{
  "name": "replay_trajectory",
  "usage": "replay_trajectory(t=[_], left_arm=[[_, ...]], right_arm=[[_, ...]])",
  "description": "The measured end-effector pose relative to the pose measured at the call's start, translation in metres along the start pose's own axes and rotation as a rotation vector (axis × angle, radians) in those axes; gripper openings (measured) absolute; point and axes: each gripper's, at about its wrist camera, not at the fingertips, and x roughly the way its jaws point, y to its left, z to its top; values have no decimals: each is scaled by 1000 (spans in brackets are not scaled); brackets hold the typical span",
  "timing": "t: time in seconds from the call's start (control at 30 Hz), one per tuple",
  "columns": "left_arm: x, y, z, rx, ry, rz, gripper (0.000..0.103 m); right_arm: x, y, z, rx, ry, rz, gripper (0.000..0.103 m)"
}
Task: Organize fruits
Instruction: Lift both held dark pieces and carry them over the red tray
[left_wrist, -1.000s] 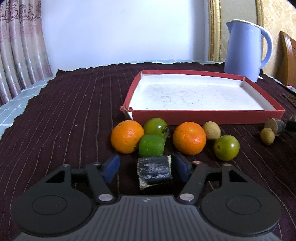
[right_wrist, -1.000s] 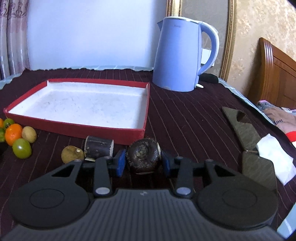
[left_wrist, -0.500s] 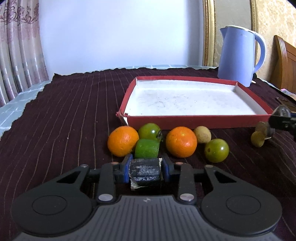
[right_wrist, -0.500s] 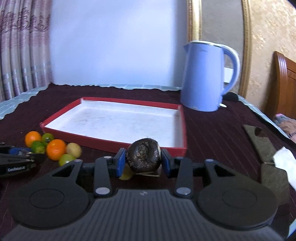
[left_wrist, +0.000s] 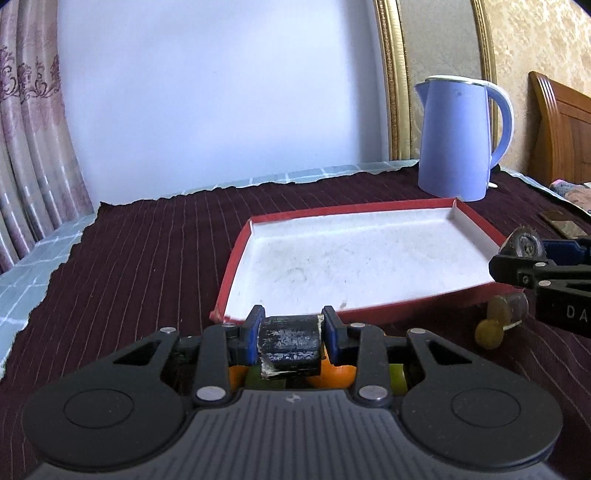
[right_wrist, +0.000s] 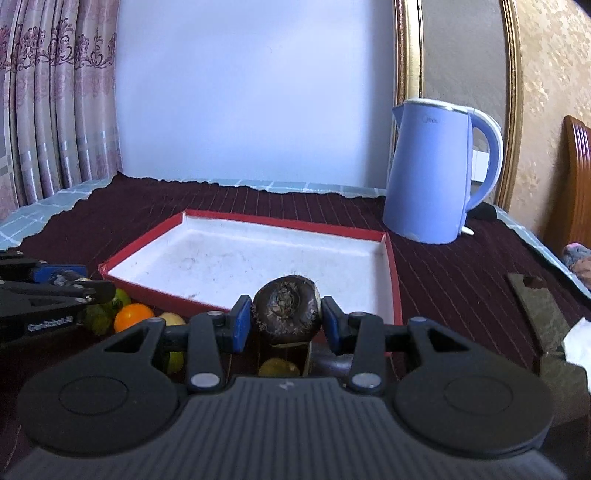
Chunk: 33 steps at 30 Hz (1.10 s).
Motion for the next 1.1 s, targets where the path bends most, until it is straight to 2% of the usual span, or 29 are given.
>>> replay_trajectory(t=[0.5, 0.83, 1.1], left_arm=[[22, -8, 24, 35, 7, 23, 33], [45, -11, 38, 55, 15, 73, 33], [71, -9, 49, 36, 54, 90, 33]], right_arm=[[15, 0, 21, -11, -13, -10, 38], [33, -5, 34, 14, -2, 2, 38], [52, -9, 47, 17, 8, -10, 38]])
